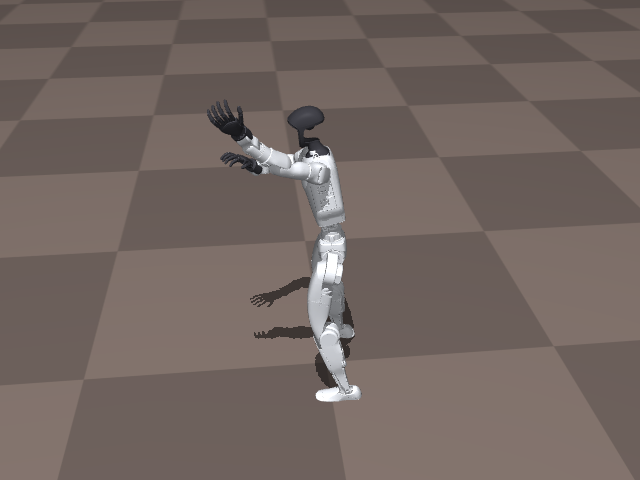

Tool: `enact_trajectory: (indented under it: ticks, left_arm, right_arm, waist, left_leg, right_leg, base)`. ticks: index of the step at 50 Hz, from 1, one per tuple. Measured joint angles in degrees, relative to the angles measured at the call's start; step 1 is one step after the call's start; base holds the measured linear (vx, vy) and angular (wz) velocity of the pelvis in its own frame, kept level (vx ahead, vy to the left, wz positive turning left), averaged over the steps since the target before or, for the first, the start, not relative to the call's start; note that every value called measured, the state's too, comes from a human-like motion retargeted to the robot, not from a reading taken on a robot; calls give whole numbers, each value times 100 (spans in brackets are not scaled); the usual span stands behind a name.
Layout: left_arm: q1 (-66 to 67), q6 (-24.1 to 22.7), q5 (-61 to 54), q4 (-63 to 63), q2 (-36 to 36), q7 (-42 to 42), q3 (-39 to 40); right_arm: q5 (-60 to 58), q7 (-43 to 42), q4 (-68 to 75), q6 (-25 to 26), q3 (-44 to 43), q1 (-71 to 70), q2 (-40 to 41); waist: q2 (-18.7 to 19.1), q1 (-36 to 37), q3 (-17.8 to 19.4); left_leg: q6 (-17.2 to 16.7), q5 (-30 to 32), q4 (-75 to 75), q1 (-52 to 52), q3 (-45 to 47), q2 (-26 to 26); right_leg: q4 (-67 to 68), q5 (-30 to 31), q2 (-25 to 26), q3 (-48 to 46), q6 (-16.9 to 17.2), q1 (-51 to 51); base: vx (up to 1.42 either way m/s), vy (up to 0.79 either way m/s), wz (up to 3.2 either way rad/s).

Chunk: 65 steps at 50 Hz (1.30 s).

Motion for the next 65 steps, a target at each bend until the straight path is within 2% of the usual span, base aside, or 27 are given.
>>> enact_trajectory:
  ticks: [5, 12, 17, 22, 23, 25, 27, 30, 35, 41, 43, 50, 55, 58, 60, 62, 65]
  left_arm:
    - [-77, 97, -203, -187, 89, -200, -114]
    - [518, 217, -25, -208, -72, -174, -23]
    - [1551, 265, 133, -584, -494, -319, 191]
    - [2764, 390, 507, -1153, -1190, -583, 328]
    - [3017, 428, 625, -1296, -1347, -650, 322]
    - [4054, 650, 1350, -1765, -1624, -1008, 467]
    - [4232, 615, 1184, -2072, -2067, -979, 298]
    - [4902, 749, 1338, -2565, -2621, -1251, 171]
    - [5859, 1103, 1938, -3218, -3427, -1772, -159]
    - [6462, 1294, 3170, -3813, -4017, -2076, -928]
    - [6549, 1298, 3751, -3900, -4166, -2230, -1261]
    - [6870, 1243, 3547, -4015, -4655, -2068, -1938]
    - [7402, 1237, 3670, -4072, -4631, -2130, -1999]
    - [7415, 1308, 3879, -3945, -4539, -2177, -2243]
    - [7457, 1268, 4257, -3968, -4283, -2279, -2342]
    - [7315, 1304, 3976, -3973, -4006, -2134, -2497]
    - [7203, 1342, 3975, -3853, -3516, -2160, -2573]
  right_arm:
    - [-190, 243, 12, 111, -198, 158, -26]
    - [-129, 384, 74, 75, -465, 705, 29]
    - [124, 440, 305, -26, -663, 1325, 71]
    - [212, 548, 605, -54, -910, 2047, 130]
    - [214, 560, 650, -55, -979, 2204, 147]
    - [134, 711, 387, -224, -1381, 3231, 321]
    - [172, 657, 612, -61, -1478, 3110, 219]
    - [178, 644, 696, -18, -1721, 3410, 280]
    - [203, 471, 518, -13, -2182, 4096, 320]
    - [378, 131, 53, -155, -2615, 5303, 159]
    - [409, 140, -89, -269, -2735, 5736, 90]
    - [266, -186, -411, -255, -2533, 6444, 26]
    - [249, -296, -671, -358, -2276, 6575, -43]
    - [305, -334, -671, -385, -2136, 6529, -8]
    - [422, -316, -680, -527, -2085, 6441, -102]
    - [272, -339, -585, -335, -1939, 6301, -80]
    - [356, -269, -556, -425, -1954, 6317, -43]
  waist:
    - [-251, -58, -13]
    - [-394, -314, 18]
    - [-431, -613, 181]
    - [-378, -1122, 532]
    - [-365, -1259, 621]
    - [-349, -1674, 426]
    - [-329, -1899, 872]
    - [-395, -2433, 1312]
    - [-791, -3276, 1910]
    - [-1332, -3942, 2089]
    - [-1392, -4040, 2109]
    - [-1702, -4336, 2110]
    - [-1692, -4519, 2110]
    - [-1576, -4346, 2110]
    - [-1518, -4215, 2110]
    - [-1406, -4149, 2110]
    - [-1239, -3819, 2110]
  left_leg:
    - [34, 393, -863, 413, -284, -168]
    - [3, 774, -1888, 986, -143, -132]
    - [-1, 874, -2159, 1127, 148, -125]
    - [17, 885, -2129, 1069, 462, -66]
    - [22, 879, -2094, 1043, 523, -49]
    - [-111, 520, -1194, 521, 680, 72]
    - [11, 744, -1661, 723, 777, 50]
    - [4, 777, -1599, 729, 1017, 150]
    - [17, 603, -919, 509, 1515, 362]
    - [111, 225, 496, -316, 2168, 757]
    - [171, 20, 1001, -600, 2344, 1105]
    - [265, -129, 1570, -1419, 2715, 1385]
    - [313, -328, 2326, -2364, 2628, 1649]
    - [316, -399, 2823, -3001, 2439, 1806]
    - [213, -372, 3187, -3342, 2272, 2012]
    - [315, -464, 2934, -3403, 2266, 1582]
    - [217, -418, 3018, -3397, 2039, 1535]
  right_leg:
    - [-80, -2, -133, -272, 0, 239]
    - [-12, -228, -111, -231, 0, 205]
    - [-131, -316, -70, -9, 0, 78]
    - [-269, -283, 43, 292, 0, -130]
    - [-284, -268, 68, 362, 0, -179]
    - [-24, -351, 128, 406, 0, -461]
    - [-243, -218, 173, 666, -1, -510]
    - [-312, -120, 323, 951, -47, -629]
    - [-280, -55, 554, 1527, -87, -924]
    - [-293, 75, 819, 2292, -19, -1624]
    - [-166, 58, 1110, 2387, 0, -1899]
    - [-892, 725, 1260, 2814, 0, -2494]
    - [-840, 819, 1327, 2769, 0, -3144]
    - [-752, 859, 1368, 2662, 0, -3512]
    - [-379, 678, 1533, 2503, 0, -3772]
    - [-1020, 1090, 1074, 2631, 0, -3600]
    - [-662, 874, 1043, 2363, 0, -3506]
  base:
    - [5, -5, 47]
    - [-1, -8, -15]
    - [-8, -8, -51]
    - [-11, -11, -59]
    - [-8, -12, -53]
    - [-6, -12, -48]
    - [-8, -13, -73]
    - [-7, -16, -85]
    - [-4, -16, -100]
    - [-4, -10, -108]
    - [-4, -12, -104]
    - [-10, -1, -59]
    - [-14, 7, -5]
    - [-19, 13, 15]
    - [-16, 10, 22]
    - [-17, 37, 79]
    - [-8, 18, 74]
